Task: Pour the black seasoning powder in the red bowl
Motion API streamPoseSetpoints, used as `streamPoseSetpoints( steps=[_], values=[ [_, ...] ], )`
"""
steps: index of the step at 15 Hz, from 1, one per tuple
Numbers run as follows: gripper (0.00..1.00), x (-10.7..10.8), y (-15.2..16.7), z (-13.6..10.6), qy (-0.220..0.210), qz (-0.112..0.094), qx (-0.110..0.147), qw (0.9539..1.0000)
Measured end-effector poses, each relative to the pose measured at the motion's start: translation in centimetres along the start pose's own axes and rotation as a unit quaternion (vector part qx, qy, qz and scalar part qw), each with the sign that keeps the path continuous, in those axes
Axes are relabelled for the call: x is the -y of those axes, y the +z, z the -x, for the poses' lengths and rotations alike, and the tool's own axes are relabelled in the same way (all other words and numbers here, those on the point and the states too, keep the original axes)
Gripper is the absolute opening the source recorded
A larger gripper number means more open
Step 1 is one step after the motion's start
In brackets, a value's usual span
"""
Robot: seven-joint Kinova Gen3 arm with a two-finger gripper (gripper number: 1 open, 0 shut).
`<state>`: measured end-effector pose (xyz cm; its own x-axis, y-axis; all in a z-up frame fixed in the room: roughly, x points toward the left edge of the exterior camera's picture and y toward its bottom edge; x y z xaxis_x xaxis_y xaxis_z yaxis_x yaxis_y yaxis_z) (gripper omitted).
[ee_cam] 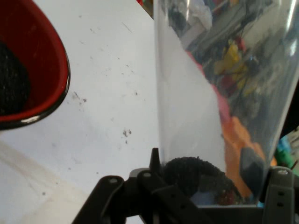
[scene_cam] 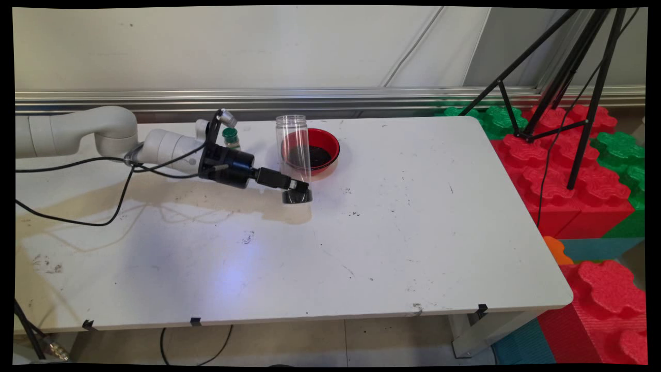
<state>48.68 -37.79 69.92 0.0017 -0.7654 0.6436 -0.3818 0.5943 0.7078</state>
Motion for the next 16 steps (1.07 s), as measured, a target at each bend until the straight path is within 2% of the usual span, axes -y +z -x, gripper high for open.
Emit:
streamPoseSetpoints(
  steps=[4,8,10,15,16],
  values=[
    [0.00,-0.3,0.7,-0.5,-0.085,0.008,-0.008,0.9964],
    [0.00,-0.6,1.3,-0.8,-0.155,0.015,-0.014,0.9878],
    [0.00,-0.9,1.6,-0.8,-0.190,0.018,-0.017,0.9815],
    [0.00,-1.8,2.3,-0.8,-0.275,0.025,-0.029,0.9607],
    [0.00,-1.9,2.3,-0.8,-0.284,0.026,-0.031,0.9580]
  ],
)
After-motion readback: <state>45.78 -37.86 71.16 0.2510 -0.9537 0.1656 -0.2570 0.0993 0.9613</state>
